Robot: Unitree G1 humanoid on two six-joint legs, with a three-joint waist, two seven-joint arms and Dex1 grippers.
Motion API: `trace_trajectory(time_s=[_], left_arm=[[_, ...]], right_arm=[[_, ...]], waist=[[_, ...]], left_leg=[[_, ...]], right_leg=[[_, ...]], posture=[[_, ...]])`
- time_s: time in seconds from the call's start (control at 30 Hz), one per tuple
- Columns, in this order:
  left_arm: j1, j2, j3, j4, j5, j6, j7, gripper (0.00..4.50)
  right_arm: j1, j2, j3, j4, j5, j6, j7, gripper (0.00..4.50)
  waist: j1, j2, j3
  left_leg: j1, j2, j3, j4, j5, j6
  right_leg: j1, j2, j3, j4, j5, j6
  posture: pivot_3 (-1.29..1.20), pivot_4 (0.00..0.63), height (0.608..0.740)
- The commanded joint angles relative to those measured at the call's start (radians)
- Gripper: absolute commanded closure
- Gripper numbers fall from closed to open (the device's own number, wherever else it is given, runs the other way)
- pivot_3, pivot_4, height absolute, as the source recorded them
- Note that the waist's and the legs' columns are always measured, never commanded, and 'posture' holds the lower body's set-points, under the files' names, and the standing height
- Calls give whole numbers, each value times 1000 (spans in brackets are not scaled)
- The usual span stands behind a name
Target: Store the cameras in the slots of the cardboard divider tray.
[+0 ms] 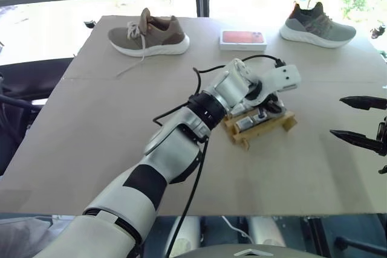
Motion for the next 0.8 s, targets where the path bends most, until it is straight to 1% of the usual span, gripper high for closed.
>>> trace_trajectory(time_s=[0.03,0.1,0.2,0.43,0.47,0.6,0.63,0.8], left_arm=[[-31,-8,0,-75,13,74,-22,3688],[-36,-15,15,-73,7,120,-12,3688],[-46,-28,32,-61,3,176,10,3688],[-57,-49,44,-49,-1,224,28,3688],[-59,-53,48,-50,-2,231,35,2647],[-73,-60,79,-107,-31,297,36,934],[-82,-56,97,-129,-46,315,34,570],[-109,-26,222,-199,-120,358,63,570]], right_arm=[[-12,7,-36,-33,18,-16,-17,114],[-15,7,-27,-29,15,-19,-18,114],[-22,8,-17,-21,8,-26,-18,114],[-28,13,-12,-21,4,-30,-25,114],[-28,15,-12,-22,4,-30,-27,0],[-19,18,-19,-32,2,-28,-30,0],[-15,18,-22,-32,1,-28,-30,0],[2,24,-29,-55,3,-22,-44,0]], waist=[[1,0,0],[1,0,0],[1,0,0],[1,0,0],[1,0,0],[1,0,0],[1,0,0],[1,0,0]], left_leg=[[0,0,0,0,0,0],[-1,0,0,-1,2,-3],[-1,-1,0,-2,2,-3],[-1,-1,0,-2,1,-3],[-1,-1,0,-2,1,-3],[-1,-1,0,-2,1,-3],[-1,-1,0,-2,2,-3],[-1,0,0,-2,2,-3]], right_leg=[[0,0,0,-1,0,0],[0,0,0,-2,0,1],[0,0,0,-3,-1,1],[0,0,-1,-3,-1,1],[0,0,-1,-3,-1,1],[0,-1,0,-3,-1,1],[0,-1,0,-3,-1,1],[0,-1,0,-3,-1,1]], posture=[[0,150,740],[0,150,740],[0,150,740],[0,150,740],[0,150,740],[0,150,740],[0,150,740],[0,150,740]])
